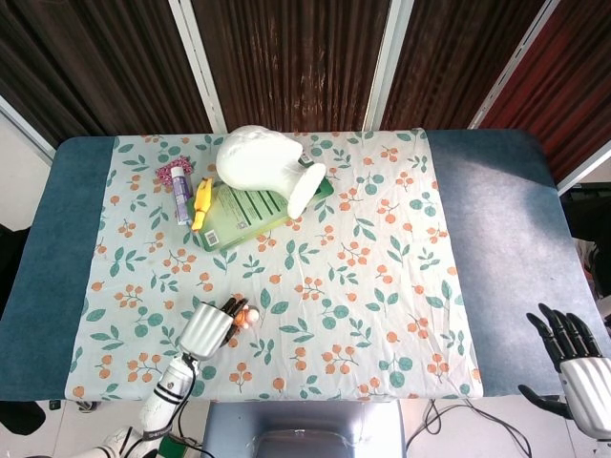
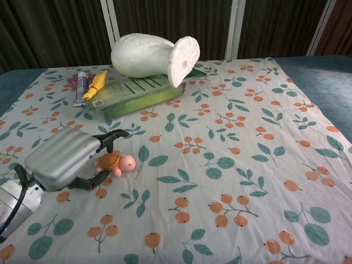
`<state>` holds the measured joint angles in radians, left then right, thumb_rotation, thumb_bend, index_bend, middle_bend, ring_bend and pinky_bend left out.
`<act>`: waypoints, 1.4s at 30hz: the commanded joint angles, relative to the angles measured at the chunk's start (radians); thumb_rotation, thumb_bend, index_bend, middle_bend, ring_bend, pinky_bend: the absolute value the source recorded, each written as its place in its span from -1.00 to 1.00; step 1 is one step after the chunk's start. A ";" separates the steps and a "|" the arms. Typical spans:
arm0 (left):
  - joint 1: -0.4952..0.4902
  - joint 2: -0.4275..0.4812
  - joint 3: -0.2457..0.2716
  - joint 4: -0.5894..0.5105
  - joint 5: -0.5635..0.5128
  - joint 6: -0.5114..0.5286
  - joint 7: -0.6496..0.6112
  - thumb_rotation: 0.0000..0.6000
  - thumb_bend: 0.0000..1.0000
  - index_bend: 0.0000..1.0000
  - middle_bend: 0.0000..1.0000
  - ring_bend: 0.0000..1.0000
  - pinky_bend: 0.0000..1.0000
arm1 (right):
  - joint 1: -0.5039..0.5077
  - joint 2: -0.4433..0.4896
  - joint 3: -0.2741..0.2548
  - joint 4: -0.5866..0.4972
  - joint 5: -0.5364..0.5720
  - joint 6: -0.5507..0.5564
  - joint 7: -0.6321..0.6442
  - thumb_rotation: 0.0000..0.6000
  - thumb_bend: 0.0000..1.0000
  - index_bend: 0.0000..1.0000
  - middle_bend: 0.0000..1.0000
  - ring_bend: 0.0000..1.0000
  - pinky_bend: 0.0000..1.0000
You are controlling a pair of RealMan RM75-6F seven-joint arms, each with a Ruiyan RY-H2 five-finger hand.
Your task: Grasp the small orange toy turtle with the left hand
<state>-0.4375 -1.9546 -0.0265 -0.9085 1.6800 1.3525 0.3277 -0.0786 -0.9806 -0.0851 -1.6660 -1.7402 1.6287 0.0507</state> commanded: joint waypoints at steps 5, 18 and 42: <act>0.005 0.043 0.004 -0.097 -0.036 -0.033 0.079 1.00 -0.28 -0.86 -0.47 1.00 1.00 | -0.004 0.003 -0.001 0.003 -0.006 0.011 0.010 1.00 -0.74 -1.00 -1.00 -1.00 -1.00; -0.016 0.013 -0.002 -0.036 -0.024 0.001 0.057 1.00 -0.27 0.39 0.66 1.00 1.00 | -0.006 0.003 0.001 0.004 -0.001 0.010 0.009 1.00 -0.74 -1.00 -1.00 -1.00 -1.00; -0.018 0.027 0.025 -0.042 -0.025 0.004 0.043 1.00 -0.30 -0.84 -0.43 1.00 1.00 | -0.008 0.003 0.002 0.005 -0.004 0.013 0.009 1.00 -0.74 -1.00 -1.00 -1.00 -1.00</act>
<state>-0.4582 -1.9429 -0.0001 -0.9255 1.6644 1.3646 0.3529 -0.0869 -0.9777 -0.0836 -1.6609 -1.7439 1.6412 0.0595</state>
